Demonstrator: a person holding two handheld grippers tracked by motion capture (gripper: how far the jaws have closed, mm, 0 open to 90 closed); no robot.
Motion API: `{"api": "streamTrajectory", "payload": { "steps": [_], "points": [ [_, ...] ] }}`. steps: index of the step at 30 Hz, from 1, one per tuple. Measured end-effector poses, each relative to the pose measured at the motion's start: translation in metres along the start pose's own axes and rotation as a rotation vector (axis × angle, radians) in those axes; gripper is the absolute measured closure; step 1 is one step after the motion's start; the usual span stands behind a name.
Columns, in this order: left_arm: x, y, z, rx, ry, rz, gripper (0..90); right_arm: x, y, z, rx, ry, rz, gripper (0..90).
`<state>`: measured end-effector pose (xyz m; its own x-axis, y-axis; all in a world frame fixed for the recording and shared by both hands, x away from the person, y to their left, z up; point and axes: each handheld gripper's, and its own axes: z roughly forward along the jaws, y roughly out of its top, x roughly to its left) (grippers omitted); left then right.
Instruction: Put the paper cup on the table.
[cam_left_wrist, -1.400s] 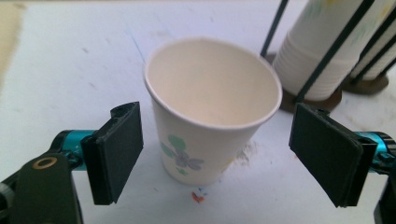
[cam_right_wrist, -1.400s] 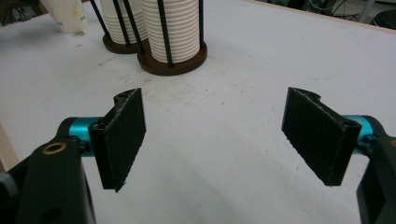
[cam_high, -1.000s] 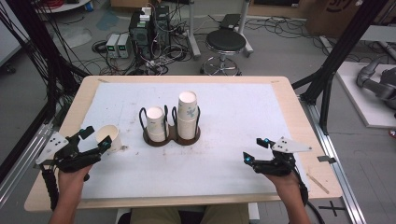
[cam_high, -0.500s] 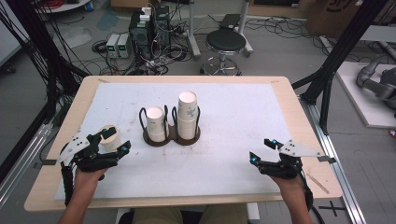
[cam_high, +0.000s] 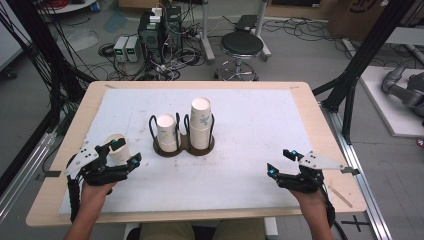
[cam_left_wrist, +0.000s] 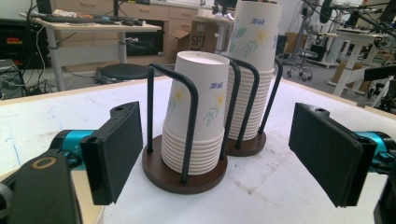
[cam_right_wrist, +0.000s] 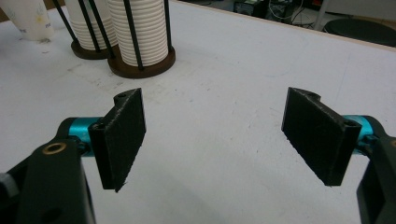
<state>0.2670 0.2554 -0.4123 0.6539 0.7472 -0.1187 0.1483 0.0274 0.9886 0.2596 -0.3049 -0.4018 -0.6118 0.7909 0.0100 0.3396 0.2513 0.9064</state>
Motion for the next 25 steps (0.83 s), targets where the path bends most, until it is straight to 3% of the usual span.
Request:
{"api": "streamTrajectory", "payload": {
  "steps": [25],
  "points": [
    [0.0000, -0.0029, 0.0024, 0.008, -0.015, 0.004, 18.0, -0.0008, -0.0014, 0.0011, 0.005, 0.005, -0.005, 22.4]
  ]
}}
